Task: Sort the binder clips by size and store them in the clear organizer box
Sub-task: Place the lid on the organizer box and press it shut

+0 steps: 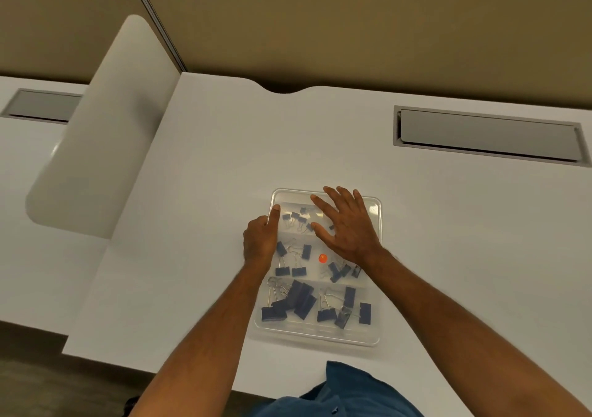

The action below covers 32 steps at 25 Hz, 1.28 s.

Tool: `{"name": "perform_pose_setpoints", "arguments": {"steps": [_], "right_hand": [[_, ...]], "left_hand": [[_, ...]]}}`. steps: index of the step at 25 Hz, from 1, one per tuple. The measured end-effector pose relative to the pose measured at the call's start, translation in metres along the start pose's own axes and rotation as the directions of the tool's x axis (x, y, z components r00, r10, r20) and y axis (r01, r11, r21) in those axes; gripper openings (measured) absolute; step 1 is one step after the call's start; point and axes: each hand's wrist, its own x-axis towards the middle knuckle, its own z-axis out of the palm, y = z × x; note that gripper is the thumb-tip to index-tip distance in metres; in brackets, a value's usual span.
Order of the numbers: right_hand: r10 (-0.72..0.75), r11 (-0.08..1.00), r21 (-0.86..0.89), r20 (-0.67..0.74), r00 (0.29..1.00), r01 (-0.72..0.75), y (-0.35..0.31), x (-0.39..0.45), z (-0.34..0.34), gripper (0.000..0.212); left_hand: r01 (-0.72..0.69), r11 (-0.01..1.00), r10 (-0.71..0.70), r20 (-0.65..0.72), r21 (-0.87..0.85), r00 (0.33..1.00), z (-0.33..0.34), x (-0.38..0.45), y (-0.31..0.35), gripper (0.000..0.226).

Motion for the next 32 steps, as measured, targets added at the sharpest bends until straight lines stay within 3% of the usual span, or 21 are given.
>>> {"name": "perform_pose_setpoints", "arguments": {"steps": [5,11,18,21,25,32], "right_hand": [[0.075,0.995,0.059,0.054,0.996,-0.078,-0.003,-0.022,-0.005,0.076],[0.153,0.988,-0.014,0.055,0.987,-0.153,-0.042,-0.132,-0.006,0.080],[0.190,0.975,-0.125,0.033,0.981,-0.185,-0.055,-0.145,-0.004,0.083],[0.226,0.970,-0.105,0.052,0.973,-0.220,-0.056,-0.146,-0.003,0.085],[0.250,0.967,-0.074,0.078,0.965,-0.244,-0.057,-0.145,-0.006,0.086],[0.244,0.968,-0.069,0.056,0.968,-0.240,-0.058,-0.147,-0.005,0.085]], "left_hand": [[-0.013,1.000,0.013,0.002,0.023,1.000,-0.003,-0.004,0.004,0.057],[0.002,1.000,-0.002,0.008,0.008,1.000,-0.002,-0.001,0.000,0.062],[-0.005,0.999,0.004,0.005,0.041,1.000,0.003,0.004,-0.006,0.062],[-0.058,0.995,0.059,-0.018,0.084,0.998,-0.001,-0.004,-0.002,0.061],[-0.172,0.943,0.198,-0.065,0.285,0.978,-0.008,-0.030,0.000,0.052],[-0.285,0.870,0.320,-0.021,0.402,0.947,-0.013,-0.091,-0.041,0.068]]}}
